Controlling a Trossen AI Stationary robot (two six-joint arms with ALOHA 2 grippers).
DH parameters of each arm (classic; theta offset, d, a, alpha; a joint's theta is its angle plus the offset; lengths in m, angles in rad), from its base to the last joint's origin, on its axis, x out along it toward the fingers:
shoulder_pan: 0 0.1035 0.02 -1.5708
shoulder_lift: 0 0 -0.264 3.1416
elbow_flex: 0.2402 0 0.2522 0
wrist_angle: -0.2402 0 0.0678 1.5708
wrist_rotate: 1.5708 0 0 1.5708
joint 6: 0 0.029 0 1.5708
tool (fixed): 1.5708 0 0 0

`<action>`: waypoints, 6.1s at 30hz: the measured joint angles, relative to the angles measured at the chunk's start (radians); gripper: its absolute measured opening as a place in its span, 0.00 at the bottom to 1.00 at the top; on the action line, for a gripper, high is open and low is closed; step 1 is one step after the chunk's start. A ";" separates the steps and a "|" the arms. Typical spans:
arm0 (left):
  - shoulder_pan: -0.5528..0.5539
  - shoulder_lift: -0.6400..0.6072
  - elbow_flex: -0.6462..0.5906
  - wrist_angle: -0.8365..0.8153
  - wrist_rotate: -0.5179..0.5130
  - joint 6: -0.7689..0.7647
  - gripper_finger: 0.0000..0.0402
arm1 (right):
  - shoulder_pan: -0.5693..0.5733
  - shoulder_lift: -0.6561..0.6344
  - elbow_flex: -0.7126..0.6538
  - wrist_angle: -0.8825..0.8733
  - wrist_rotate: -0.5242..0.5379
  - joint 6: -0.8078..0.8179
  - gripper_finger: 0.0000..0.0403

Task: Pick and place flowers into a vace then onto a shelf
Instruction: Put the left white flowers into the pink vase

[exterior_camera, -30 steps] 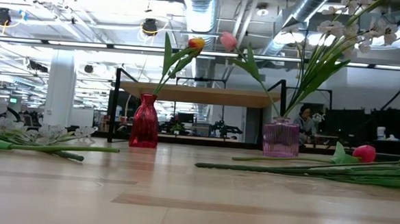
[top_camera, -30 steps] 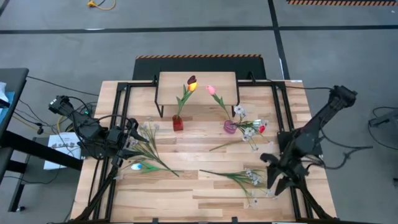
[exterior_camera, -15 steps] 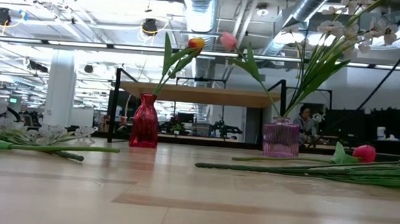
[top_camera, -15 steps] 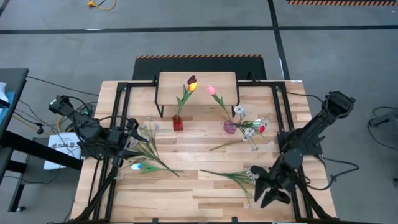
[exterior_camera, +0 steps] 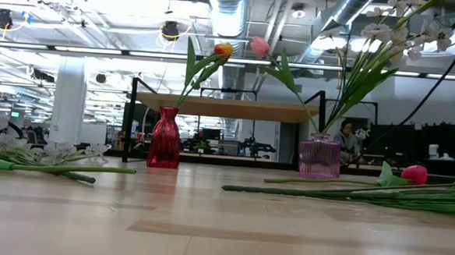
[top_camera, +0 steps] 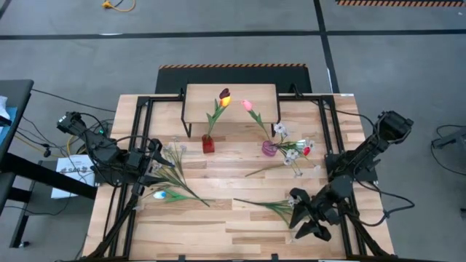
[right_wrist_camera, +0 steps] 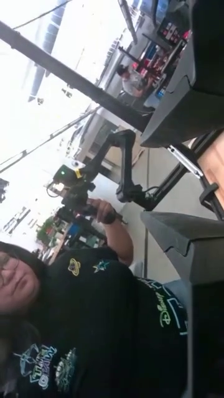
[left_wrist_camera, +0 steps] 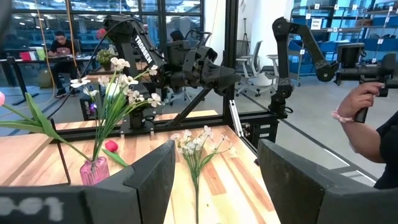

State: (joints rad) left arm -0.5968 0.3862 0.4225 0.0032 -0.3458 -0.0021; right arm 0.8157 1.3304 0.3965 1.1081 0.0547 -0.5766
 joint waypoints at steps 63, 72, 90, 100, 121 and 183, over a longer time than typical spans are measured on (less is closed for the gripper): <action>0.027 0.583 0.235 -0.237 0.036 -0.245 0.54 | 0.149 -0.116 0.000 0.006 0.344 -0.034 0.31; 0.081 0.583 0.245 -0.599 0.094 -0.334 0.51 | 0.119 -0.116 0.000 0.007 0.344 -0.034 0.30; 0.145 0.903 0.244 -0.589 0.176 -0.281 0.34 | 0.110 -0.116 0.080 -0.045 0.407 -0.034 0.35; 0.164 1.055 0.244 -0.651 0.184 -0.285 0.43 | 0.110 -0.116 0.094 -0.084 0.418 -0.034 0.40; 0.229 1.086 0.244 -0.681 0.160 -0.218 0.03 | 0.110 -0.116 0.094 -0.083 0.417 -0.033 0.37; -0.109 1.088 1.133 -1.287 -0.874 0.530 0.00 | -0.052 -0.115 0.294 -0.133 0.501 0.107 0.35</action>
State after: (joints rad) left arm -0.7055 1.4738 1.5558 -1.2834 -1.2197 0.5283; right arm 0.7633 1.2152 0.6907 0.9748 0.5556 -0.4695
